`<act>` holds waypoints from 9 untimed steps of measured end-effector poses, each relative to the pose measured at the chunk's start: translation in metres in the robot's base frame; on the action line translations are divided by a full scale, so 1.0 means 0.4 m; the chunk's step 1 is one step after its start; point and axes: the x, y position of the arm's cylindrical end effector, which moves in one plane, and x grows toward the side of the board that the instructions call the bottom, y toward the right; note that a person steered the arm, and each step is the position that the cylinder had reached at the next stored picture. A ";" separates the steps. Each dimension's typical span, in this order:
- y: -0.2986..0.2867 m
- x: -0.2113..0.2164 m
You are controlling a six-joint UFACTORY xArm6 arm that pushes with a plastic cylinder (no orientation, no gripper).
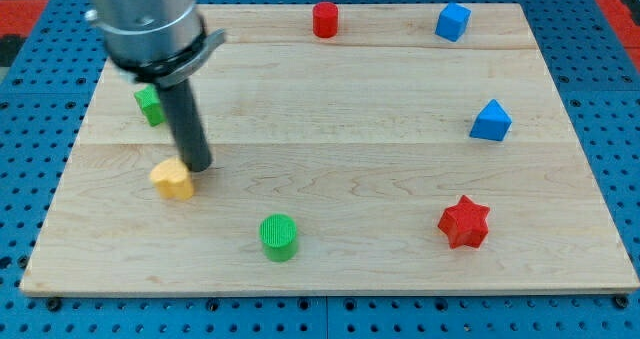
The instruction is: Place the green circle and yellow heart in a horizontal line
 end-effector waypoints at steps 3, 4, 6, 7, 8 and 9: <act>-0.157 0.125; -0.158 0.126; 0.269 -0.101; 0.524 -0.021; 0.663 0.088; 0.763 0.135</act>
